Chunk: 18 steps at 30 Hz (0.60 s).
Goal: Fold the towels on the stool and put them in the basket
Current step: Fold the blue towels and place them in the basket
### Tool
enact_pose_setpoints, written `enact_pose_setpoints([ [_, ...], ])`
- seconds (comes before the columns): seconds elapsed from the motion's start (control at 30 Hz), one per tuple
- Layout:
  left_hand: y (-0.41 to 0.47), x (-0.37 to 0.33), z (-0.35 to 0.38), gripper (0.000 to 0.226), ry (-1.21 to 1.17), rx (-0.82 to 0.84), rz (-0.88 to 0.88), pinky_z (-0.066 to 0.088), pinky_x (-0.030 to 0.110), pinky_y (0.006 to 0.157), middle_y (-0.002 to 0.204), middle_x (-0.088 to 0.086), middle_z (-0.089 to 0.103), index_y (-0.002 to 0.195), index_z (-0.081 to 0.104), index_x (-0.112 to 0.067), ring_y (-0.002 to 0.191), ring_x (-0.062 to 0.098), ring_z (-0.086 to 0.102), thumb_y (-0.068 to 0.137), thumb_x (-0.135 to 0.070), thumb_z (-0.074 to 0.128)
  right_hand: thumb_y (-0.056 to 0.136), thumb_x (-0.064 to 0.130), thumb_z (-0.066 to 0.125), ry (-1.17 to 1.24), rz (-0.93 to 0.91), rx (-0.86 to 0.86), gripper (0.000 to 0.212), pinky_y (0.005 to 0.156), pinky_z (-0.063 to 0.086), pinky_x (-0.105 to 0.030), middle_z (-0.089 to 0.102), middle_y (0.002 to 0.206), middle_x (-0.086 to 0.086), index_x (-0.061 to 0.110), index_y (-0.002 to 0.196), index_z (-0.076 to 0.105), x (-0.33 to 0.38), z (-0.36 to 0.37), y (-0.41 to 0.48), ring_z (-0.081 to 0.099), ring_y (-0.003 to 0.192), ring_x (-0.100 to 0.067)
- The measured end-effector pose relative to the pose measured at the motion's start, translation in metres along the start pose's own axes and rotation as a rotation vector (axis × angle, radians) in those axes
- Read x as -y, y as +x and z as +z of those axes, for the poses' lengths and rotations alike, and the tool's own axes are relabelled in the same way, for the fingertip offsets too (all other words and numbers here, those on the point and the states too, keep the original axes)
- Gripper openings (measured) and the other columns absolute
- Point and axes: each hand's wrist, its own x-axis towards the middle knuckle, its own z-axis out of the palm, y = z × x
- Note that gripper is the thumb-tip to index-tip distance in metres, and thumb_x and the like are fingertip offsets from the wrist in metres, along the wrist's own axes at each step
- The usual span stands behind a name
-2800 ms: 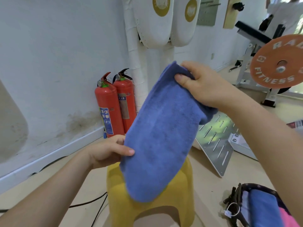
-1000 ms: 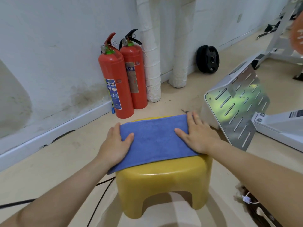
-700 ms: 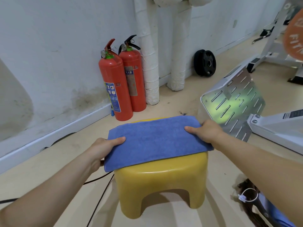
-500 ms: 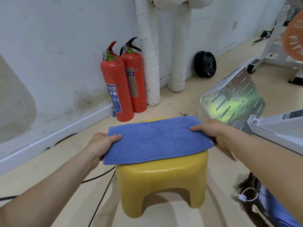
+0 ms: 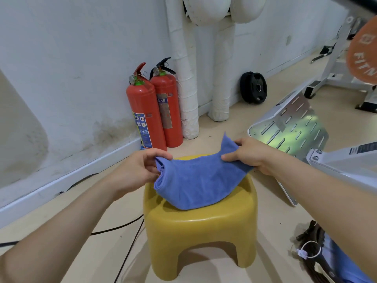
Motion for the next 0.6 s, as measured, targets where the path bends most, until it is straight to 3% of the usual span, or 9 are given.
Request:
enact_pose_setpoints([
  [0.07, 0.003, -0.002, 0.007, 0.039, 0.269, -0.105, 0.121, 0.047, 0.023, 0.065, 0.086, 0.007, 0.07, 0.089, 0.071, -0.023, 0.073, 0.011, 0.06, 0.074, 0.011, 0.059, 0.076, 0.01, 0.076, -0.015, -0.065, 0.045, 0.039, 0.089, 0.054, -0.04, 0.068, 0.106, -0.009, 0.016, 0.112, 0.062, 0.012, 0.001, -0.006, 0.066, 0.098, -0.026],
  [0.17, 0.01, -0.008, 0.014, 0.012, 0.59, -0.259, 0.293, 0.042, 0.026, 0.073, 0.086, 0.001, 0.056, 0.085, 0.071, -0.032, 0.078, 0.011, 0.049, 0.077, -0.023, 0.068, 0.072, 0.003, 0.076, -0.012, -0.218, 0.057, 0.05, 0.085, 0.054, -0.035, 0.067, 0.104, -0.007, 0.019, 0.117, 0.063, 0.031, 0.007, -0.016, 0.065, 0.095, -0.022],
  [0.23, 0.016, -0.01, 0.017, 0.026, 0.77, -0.316, 0.441, 0.041, 0.032, 0.082, 0.096, -0.003, 0.05, 0.091, 0.072, -0.03, 0.092, 0.017, 0.044, 0.077, -0.046, 0.057, 0.071, 0.001, 0.075, -0.035, -0.323, 0.053, 0.047, 0.077, 0.052, -0.028, 0.066, 0.095, -0.002, 0.02, 0.113, 0.065, 0.043, 0.014, -0.022, 0.061, 0.085, -0.015],
  [0.3, 0.018, -0.016, 0.021, 0.036, 0.83, -0.313, 0.541, 0.042, 0.042, 0.085, 0.104, -0.007, 0.051, 0.089, 0.07, -0.027, 0.099, 0.019, 0.044, 0.079, -0.054, 0.048, 0.069, 0.0, 0.075, -0.05, -0.402, 0.068, 0.046, 0.07, 0.049, -0.022, 0.064, 0.085, 0.005, 0.021, 0.109, 0.066, 0.052, 0.021, -0.027, 0.058, 0.075, -0.007],
  [0.37, 0.018, -0.019, 0.023, 0.037, 0.857, -0.293, 0.599, 0.043, 0.045, 0.084, 0.104, -0.009, 0.052, 0.086, 0.068, -0.024, 0.098, 0.018, 0.046, 0.083, -0.054, 0.047, 0.068, 0.002, 0.077, -0.042, -0.428, 0.084, 0.046, 0.072, 0.05, -0.021, 0.067, 0.085, 0.004, 0.021, 0.108, 0.066, 0.055, 0.023, -0.029, 0.061, 0.073, -0.006],
  [0.5, 0.02, -0.017, 0.019, 0.04, 0.832, -0.248, 0.655, 0.044, 0.041, 0.086, 0.107, -0.006, 0.058, 0.079, 0.069, -0.019, 0.099, 0.014, 0.05, 0.084, -0.055, 0.052, 0.068, 0.003, 0.079, -0.017, -0.422, 0.107, 0.044, 0.08, 0.055, -0.026, 0.071, 0.092, -0.008, 0.022, 0.105, 0.067, 0.051, 0.019, -0.031, 0.065, 0.078, -0.013],
  [0.6, 0.018, -0.021, 0.021, 0.043, 0.744, -0.203, 0.667, 0.046, 0.029, 0.083, 0.101, -0.006, 0.061, 0.076, 0.07, -0.015, 0.094, 0.01, 0.055, 0.083, -0.054, 0.055, 0.069, 0.003, 0.078, 0.006, -0.428, 0.132, 0.041, 0.087, 0.056, -0.033, 0.073, 0.093, -0.012, 0.02, 0.104, 0.067, 0.052, 0.019, -0.032, 0.065, 0.079, -0.015],
])
